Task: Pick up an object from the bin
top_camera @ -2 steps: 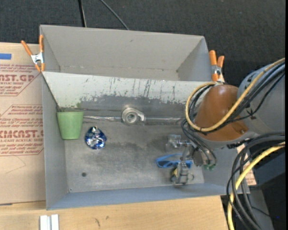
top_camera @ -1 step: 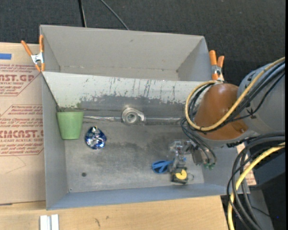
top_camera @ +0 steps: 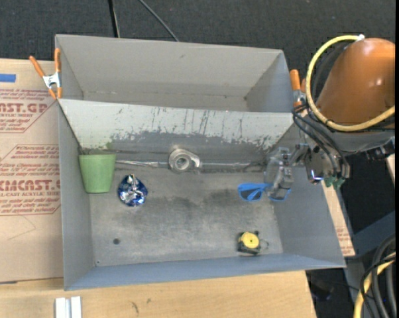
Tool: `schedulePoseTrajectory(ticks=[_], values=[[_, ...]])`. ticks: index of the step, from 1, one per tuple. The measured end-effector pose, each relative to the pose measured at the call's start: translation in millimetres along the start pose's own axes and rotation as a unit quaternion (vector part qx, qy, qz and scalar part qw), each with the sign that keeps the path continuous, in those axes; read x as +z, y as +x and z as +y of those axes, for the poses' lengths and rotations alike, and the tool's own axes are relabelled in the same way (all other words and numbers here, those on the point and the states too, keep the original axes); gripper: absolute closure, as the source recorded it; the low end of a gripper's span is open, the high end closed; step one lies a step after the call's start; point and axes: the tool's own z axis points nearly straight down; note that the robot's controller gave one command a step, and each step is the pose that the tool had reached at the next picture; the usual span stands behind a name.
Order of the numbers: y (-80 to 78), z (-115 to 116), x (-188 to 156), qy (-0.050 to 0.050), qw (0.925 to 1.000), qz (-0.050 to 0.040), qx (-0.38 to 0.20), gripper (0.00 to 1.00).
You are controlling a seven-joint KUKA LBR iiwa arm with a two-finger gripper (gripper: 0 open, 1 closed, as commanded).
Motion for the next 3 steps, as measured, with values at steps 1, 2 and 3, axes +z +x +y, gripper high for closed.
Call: schedulePoseTrajectory(ticks=[1,2,3], values=[[1.0,0.1,4.2,0.0,1.0,0.0033,0.0,0.0],[-2.9,3.9,153.6,0.0,0.9993,0.0083,0.035,0.0],[25.8,1.1,208.5,0.0,0.9963,0.0067,0.085,0.0]])
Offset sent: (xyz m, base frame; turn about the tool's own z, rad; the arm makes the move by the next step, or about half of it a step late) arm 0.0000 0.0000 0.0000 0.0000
